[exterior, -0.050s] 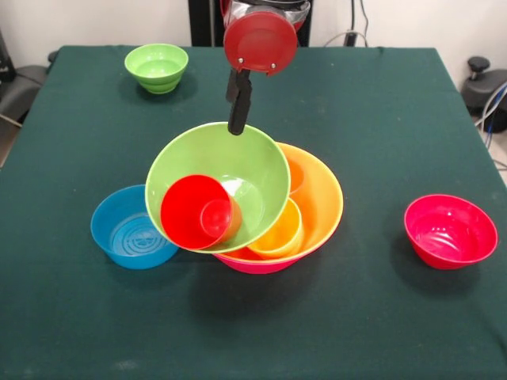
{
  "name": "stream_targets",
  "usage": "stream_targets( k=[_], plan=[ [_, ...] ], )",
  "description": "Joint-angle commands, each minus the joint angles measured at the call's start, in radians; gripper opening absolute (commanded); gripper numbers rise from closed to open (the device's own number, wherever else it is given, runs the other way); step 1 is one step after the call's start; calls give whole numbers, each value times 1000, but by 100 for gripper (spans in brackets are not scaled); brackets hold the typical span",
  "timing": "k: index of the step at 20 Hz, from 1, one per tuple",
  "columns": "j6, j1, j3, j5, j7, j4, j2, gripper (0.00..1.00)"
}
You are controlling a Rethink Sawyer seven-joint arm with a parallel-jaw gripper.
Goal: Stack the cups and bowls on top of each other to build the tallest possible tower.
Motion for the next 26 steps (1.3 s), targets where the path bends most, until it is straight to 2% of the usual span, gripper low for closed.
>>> stream_targets(
  k=[1,4,12,15,26],
  plan=[
    [-19,9,109,-2,165,102,31,100],
    [-4,14,90,-4,195,94,45,100],
    [129,34,4,63,467,44,104,100],
    [146,30,-2,88,508,40,113,100],
    [204,3,-5,105,613,6,124,100]
  ],
)
